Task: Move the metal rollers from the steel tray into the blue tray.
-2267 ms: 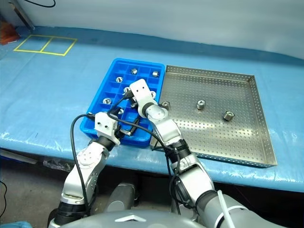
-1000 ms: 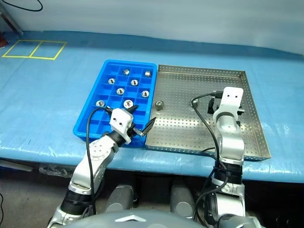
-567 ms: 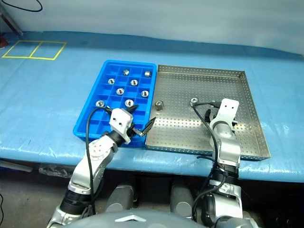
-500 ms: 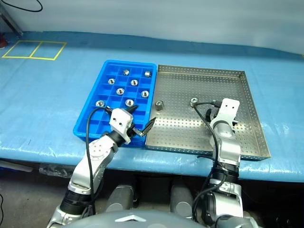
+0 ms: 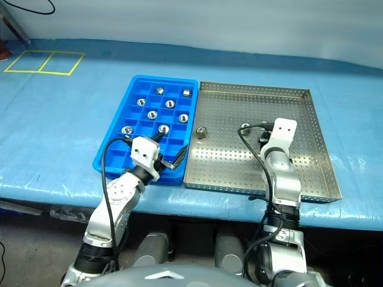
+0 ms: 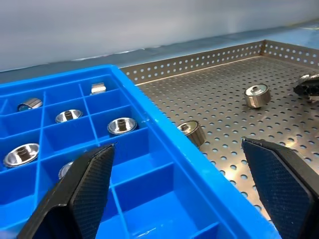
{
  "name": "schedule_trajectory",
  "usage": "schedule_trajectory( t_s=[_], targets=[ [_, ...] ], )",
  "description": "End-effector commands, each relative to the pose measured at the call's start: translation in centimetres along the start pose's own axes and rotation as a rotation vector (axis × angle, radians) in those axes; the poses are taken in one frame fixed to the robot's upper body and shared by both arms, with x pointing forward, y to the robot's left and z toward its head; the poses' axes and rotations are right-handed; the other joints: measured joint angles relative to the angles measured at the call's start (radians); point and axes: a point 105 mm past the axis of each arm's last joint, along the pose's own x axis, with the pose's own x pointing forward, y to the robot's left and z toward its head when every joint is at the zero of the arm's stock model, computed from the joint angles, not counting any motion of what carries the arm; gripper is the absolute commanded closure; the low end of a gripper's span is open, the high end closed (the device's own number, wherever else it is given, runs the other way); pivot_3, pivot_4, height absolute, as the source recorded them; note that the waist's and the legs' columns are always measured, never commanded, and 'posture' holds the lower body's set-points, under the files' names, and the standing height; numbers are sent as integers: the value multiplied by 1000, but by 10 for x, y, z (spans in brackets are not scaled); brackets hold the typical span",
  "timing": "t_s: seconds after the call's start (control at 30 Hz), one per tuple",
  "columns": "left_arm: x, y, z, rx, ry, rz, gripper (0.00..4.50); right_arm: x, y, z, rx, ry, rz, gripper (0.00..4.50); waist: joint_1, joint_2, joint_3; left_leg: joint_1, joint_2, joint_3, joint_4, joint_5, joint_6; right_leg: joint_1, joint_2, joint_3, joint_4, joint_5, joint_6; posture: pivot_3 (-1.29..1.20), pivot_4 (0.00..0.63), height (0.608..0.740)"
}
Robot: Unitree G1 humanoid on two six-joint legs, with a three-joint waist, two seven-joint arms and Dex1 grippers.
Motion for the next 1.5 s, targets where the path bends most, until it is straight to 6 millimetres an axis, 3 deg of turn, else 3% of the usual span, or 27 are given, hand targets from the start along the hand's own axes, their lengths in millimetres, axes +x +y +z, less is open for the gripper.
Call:
schedule_trajectory(
  t_s=[0.03, 0.2, 0.3, 0.57, 0.73, 0.87, 1.13, 1.43, 1.5],
  targets=[
    [-6, 6, 21, 4, -94, 47, 0, -13, 36, 40, -59, -135, 142, 2798, 2, 0, 0, 0, 0, 0, 0, 0, 0, 0, 0, 0, 0, 0, 0, 147, 150, 740],
    [-14, 16, 21, 24, -95, 114, 0, -33, 93, 51, -128, -172, 355, 2798, 9, 0, 0, 0, 0, 0, 0, 0, 0, 0, 0, 0, 0, 0, 0, 186, 150, 740],
    [-25, 26, 21, 31, -102, 165, 0, -52, 139, 51, -166, -184, 530, 2798, 17, 0, 0, 0, 0, -1, 0, 0, 0, 0, 0, -1, 0, 0, 0, 215, 150, 740],
    [-52, 32, 21, 11, -105, 219, 0, -85, 206, 42, -203, -173, 796, 2798, 65, -1, 0, -1, 0, -2, -1, 0, 0, -1, 0, -2, -1, -1, -1, 309, 150, 740],
    [-63, 36, 21, 9, -97, 257, 0, -95, 231, 28, -237, -145, 893, 2798, 90, -1, 0, -2, 1, -3, -2, -1, -1, -2, 0, -4, -1, -1, -2, 356, 150, 740],
    [-65, 34, 21, 12, -93, 266, 0, -89, 229, 22, -241, -120, 883, 2798, 114, -1, 0, -2, 1, -3, -1, -1, -2, -2, 0, -4, -1, -2, -2, 369, 150, 740],
    [-61, 28, 18, -11, -85, 243, 0, -83, 187, 14, -239, -70, 788, 2798, 145, -1, 0, -3, 1, -3, -2, -3, -5, -3, -1, -5, -2, -3, -4, 336, 150, 740],
    [-53, 21, 17, -8, -77, 182, 0, -87, 162, -5, -230, 29, 729, 2798, 139, -1, 0, -2, 2, -2, -3, -3, -6, -3, 0, -6, -2, -4, -5, 288, 150, 740],
    [-52, 21, 17, -6, -75, 179, 0, -89, 160, -8, -219, 51, 735, 2073, 139, -1, 0, -2, 2, -2, -3, -4, -6, -3, -1, -6, -3, -4, -5, 284, 150, 740]
  ],
)
